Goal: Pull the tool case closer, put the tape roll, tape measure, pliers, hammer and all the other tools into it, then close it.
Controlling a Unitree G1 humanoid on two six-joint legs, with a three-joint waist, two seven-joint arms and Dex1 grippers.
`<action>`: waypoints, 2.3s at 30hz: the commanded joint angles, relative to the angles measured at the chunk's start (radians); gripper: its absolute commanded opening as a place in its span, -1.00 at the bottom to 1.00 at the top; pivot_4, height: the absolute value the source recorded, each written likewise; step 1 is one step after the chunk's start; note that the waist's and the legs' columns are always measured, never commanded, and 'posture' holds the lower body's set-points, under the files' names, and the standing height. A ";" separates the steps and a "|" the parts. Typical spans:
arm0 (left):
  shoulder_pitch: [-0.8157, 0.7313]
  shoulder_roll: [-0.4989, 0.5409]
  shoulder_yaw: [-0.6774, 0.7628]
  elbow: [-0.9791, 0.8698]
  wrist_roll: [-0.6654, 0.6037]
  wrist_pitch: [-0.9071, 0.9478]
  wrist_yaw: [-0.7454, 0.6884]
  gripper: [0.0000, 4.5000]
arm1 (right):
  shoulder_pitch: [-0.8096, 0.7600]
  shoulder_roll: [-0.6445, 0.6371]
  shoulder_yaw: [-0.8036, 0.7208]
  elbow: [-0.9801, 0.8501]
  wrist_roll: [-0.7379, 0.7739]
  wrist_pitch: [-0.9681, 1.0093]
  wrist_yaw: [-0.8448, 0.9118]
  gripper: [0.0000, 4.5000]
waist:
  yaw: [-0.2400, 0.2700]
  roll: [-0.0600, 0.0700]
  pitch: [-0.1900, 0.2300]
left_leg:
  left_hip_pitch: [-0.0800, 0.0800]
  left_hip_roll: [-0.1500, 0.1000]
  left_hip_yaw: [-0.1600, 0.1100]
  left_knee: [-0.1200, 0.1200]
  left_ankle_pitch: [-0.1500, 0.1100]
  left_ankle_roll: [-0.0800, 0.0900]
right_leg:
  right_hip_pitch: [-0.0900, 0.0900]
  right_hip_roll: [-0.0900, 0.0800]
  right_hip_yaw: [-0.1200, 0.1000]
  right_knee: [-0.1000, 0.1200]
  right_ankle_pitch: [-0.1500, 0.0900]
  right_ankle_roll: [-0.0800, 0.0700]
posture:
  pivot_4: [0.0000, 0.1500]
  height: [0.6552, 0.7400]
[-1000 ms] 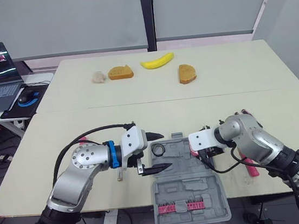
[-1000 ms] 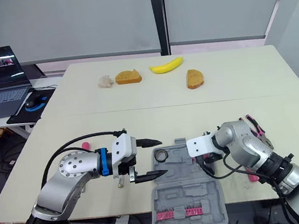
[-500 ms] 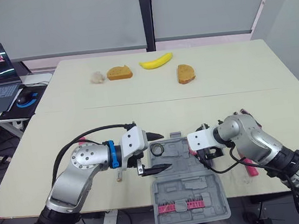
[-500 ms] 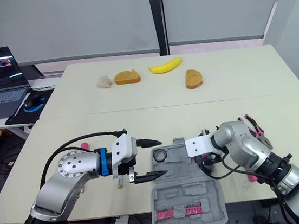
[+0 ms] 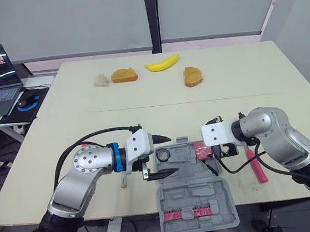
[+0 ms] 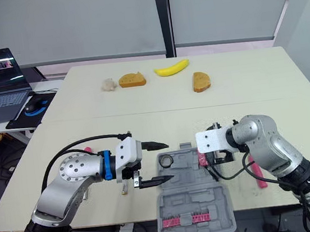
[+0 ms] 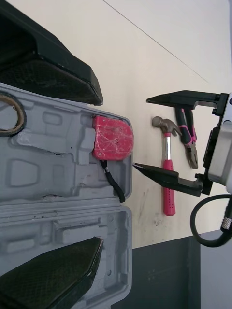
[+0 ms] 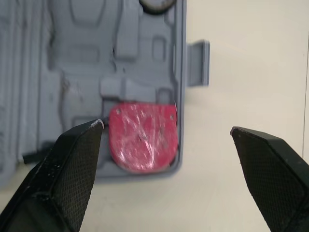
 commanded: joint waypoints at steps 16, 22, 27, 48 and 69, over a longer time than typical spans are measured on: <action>-0.041 -0.019 -0.005 0.030 -0.026 -0.011 -0.022 1.00 | 0.236 0.089 -0.171 0.247 0.224 -0.432 -0.239 -0.22 | -0.002 0.000 0.000 | 0.000 0.002 0.001 0.000 0.001 -0.002 | 0.000 0.003 0.001 0.000 0.001 -0.002 | 1.00 1.00; -0.046 -0.022 -0.015 0.053 -0.010 -0.039 -0.031 1.00 | 0.251 0.106 -0.162 0.326 0.215 -0.497 -0.288 -0.22 | -0.002 0.000 0.000 | 0.000 0.002 0.001 0.000 0.001 -0.002 | 0.000 0.003 0.001 0.000 0.001 -0.002 | 1.00 1.00; -0.052 -0.025 -0.021 0.064 -0.004 -0.052 -0.032 1.00 | 0.244 0.156 -0.162 0.449 0.219 -0.538 -0.344 -0.22 | -0.002 0.000 0.000 | 0.000 0.002 0.001 0.000 0.001 -0.002 | 0.000 0.003 0.001 0.000 0.001 -0.002 | 1.00 1.00; -0.046 -0.005 -0.017 0.048 0.002 -0.049 -0.022 1.00 | 0.257 0.242 -0.177 0.573 0.311 -0.467 -0.391 -0.22 | -0.002 0.000 -0.003 | 0.009 0.002 0.001 -0.001 0.000 -0.001 | 0.002 0.003 0.002 0.000 0.001 -0.002 | 1.00 1.00; 0.103 0.405 0.560 0.614 -0.107 -0.018 -0.119 1.00 | 0.462 -0.324 -0.788 0.224 0.671 -0.117 -0.095 0.98 | 0.001 0.003 0.002 | 0.004 0.004 0.002 -0.004 -0.001 0.000 | -0.003 0.002 0.001 -0.001 0.000 -0.004 | 1.00 1.00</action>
